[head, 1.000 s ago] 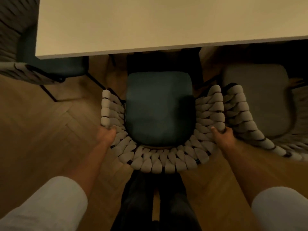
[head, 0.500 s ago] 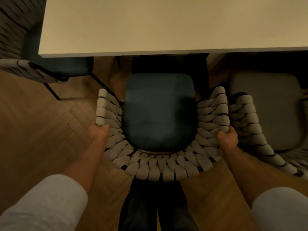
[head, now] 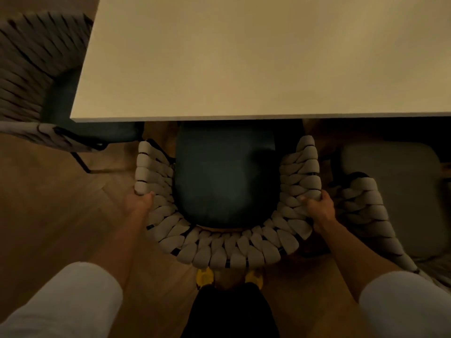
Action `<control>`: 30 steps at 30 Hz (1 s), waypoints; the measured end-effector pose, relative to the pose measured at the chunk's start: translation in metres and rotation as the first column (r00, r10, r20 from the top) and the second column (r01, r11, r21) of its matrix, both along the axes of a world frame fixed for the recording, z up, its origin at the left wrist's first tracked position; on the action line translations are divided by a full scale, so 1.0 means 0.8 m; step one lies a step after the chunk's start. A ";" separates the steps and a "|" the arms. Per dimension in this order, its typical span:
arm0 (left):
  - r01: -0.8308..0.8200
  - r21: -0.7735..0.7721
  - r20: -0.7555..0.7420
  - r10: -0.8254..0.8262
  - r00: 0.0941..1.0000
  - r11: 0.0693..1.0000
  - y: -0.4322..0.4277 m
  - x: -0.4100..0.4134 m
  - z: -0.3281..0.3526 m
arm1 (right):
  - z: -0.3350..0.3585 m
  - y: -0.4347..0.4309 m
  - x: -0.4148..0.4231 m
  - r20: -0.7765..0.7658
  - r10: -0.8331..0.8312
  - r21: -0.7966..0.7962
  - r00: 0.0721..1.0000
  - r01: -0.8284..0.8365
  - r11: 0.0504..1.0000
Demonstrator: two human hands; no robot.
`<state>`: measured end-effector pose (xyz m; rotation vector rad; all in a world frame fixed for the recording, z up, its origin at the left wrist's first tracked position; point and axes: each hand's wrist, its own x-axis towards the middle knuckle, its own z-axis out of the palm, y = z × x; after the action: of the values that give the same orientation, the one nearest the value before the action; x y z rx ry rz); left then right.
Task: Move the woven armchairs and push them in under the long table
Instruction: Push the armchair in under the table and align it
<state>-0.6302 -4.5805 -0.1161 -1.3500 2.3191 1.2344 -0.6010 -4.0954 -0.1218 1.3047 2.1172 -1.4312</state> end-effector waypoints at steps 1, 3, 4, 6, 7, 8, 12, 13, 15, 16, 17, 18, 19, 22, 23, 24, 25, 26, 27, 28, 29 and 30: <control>0.016 0.008 0.012 -0.017 1.000 1.000 -0.010 -0.007 -0.011 | -0.010 0.001 -0.006 0.010 0.011 -0.017 1.000 -0.011 1.000; 0.037 -0.010 0.037 -0.037 0.999 0.999 -0.026 -0.017 -0.024 | -0.013 -0.007 -0.018 0.005 0.033 -0.016 0.999 -0.033 0.999; 0.052 -0.027 0.050 -0.050 0.997 0.998 -0.029 -0.022 -0.023 | -0.010 -0.013 -0.025 -0.003 0.055 -0.015 0.998 -0.055 0.998; 0.064 -0.033 0.046 -0.063 0.997 0.997 -0.035 -0.032 -0.015 | -0.004 -0.024 -0.038 -0.024 0.085 -0.028 0.996 -0.086 0.996; 0.069 -0.027 0.038 -0.068 0.997 0.997 -0.039 -0.037 -0.014 | -0.002 -0.026 -0.045 -0.026 0.097 -0.042 0.995 -0.098 0.994; 0.074 -0.019 0.035 -0.074 0.997 0.997 -0.042 -0.042 -0.011 | -0.002 -0.028 -0.051 -0.031 0.105 -0.053 0.994 -0.107 0.993; 0.133 -0.001 -0.001 -0.133 0.991 0.991 -0.056 -0.049 -0.011 | -0.002 -0.034 -0.054 -0.037 0.104 -0.099 0.994 -0.107 0.989; 0.150 -0.004 -0.017 -0.150 0.989 0.989 -0.055 -0.049 -0.007 | -0.003 -0.035 -0.050 -0.022 0.108 -0.099 0.994 -0.110 0.989; 0.160 -0.018 -0.046 -0.160 0.986 0.987 -0.052 -0.043 -0.003 | -0.005 -0.038 -0.041 0.000 0.117 -0.104 0.993 -0.116 0.988; 0.157 -0.023 -0.052 -0.158 0.986 0.987 -0.051 -0.038 -0.002 | -0.005 -0.040 -0.036 0.009 0.120 -0.112 0.993 -0.118 0.987; 0.151 -0.030 -0.054 -0.153 0.987 0.988 -0.050 -0.031 -0.001 | -0.005 -0.041 -0.032 0.014 0.125 -0.114 0.992 -0.122 0.986; 0.150 -0.040 -0.046 -0.152 0.987 0.988 -0.049 -0.025 -0.001 | -0.003 -0.043 -0.030 0.016 0.125 -0.116 0.992 -0.122 0.986; 0.161 -0.052 -0.038 -0.163 0.986 0.986 -0.048 -0.020 -0.001 | 0.000 -0.044 -0.028 0.019 0.123 -0.119 0.992 -0.120 0.986; 0.207 -0.047 0.007 -0.207 0.978 0.977 -0.051 -0.014 -0.005 | 0.007 -0.046 -0.028 0.016 0.134 -0.128 0.991 -0.131 0.983; 0.217 -0.046 0.029 -0.216 0.976 0.975 -0.052 -0.014 -0.004 | 0.009 -0.047 -0.027 0.008 0.140 -0.122 0.990 -0.138 0.983; 0.227 -0.044 0.051 -0.225 0.973 0.973 -0.052 -0.015 -0.002 | 0.009 -0.048 -0.025 -0.002 0.148 -0.113 0.989 -0.147 0.983; 0.236 -0.038 0.064 -0.234 0.970 0.971 -0.053 -0.015 -0.004 | 0.010 -0.050 -0.020 -0.013 0.152 -0.115 0.988 -0.153 0.982; 0.245 -0.034 0.081 -0.242 0.967 0.969 -0.053 -0.013 -0.003 | 0.013 -0.054 -0.014 -0.018 0.153 -0.123 0.988 -0.154 0.980; 0.252 -0.027 0.090 -0.249 0.964 0.967 -0.054 -0.011 -0.002 | 0.017 -0.058 -0.007 -0.010 0.152 -0.129 0.988 -0.152 0.980; 0.259 -0.018 0.095 -0.257 0.962 0.966 -0.056 -0.009 -0.001 | 0.022 -0.062 0.000 -0.007 0.154 -0.131 0.988 -0.154 0.979; 0.265 -0.007 0.102 -0.263 0.959 0.964 -0.059 -0.007 -0.001 | 0.025 -0.064 0.006 -0.005 0.158 -0.136 0.988 -0.157 0.978; 0.281 0.002 0.118 -0.279 0.953 0.960 -0.060 -0.005 -0.001 | 0.028 -0.066 0.011 -0.006 0.165 -0.141 0.986 -0.164 0.976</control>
<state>-0.6338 -4.6288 -0.1166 -1.0205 2.3403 1.0248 -0.5920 -4.1483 -0.0998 1.0541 2.0259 -1.4754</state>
